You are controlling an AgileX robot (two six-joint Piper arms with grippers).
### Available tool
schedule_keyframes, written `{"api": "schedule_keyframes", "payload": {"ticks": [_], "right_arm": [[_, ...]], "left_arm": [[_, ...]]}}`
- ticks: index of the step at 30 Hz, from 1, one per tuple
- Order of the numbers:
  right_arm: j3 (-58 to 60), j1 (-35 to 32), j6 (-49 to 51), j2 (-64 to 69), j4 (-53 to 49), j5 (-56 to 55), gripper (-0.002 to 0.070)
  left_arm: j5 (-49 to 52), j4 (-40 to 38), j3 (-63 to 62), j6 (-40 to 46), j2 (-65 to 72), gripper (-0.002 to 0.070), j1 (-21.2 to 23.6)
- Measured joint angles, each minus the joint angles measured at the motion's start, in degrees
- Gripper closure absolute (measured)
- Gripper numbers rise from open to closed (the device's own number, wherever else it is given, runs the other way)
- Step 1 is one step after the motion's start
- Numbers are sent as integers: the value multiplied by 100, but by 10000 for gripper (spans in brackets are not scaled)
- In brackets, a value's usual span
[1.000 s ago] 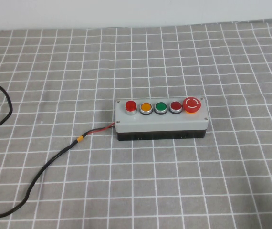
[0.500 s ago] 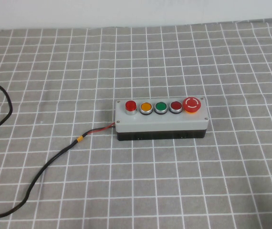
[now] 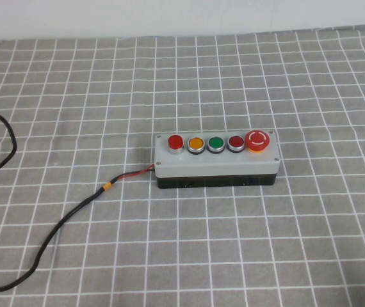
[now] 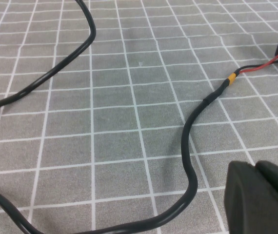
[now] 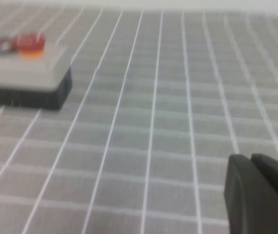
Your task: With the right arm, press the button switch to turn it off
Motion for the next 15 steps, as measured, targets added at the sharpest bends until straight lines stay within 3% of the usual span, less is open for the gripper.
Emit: {"api": "schedule_keyframes", "payload": {"ticks": [15], "right_arm": [[0,2,-190,0,114,198,693]], "left_arm": [[0,0,0,0,0,678,0]]}}
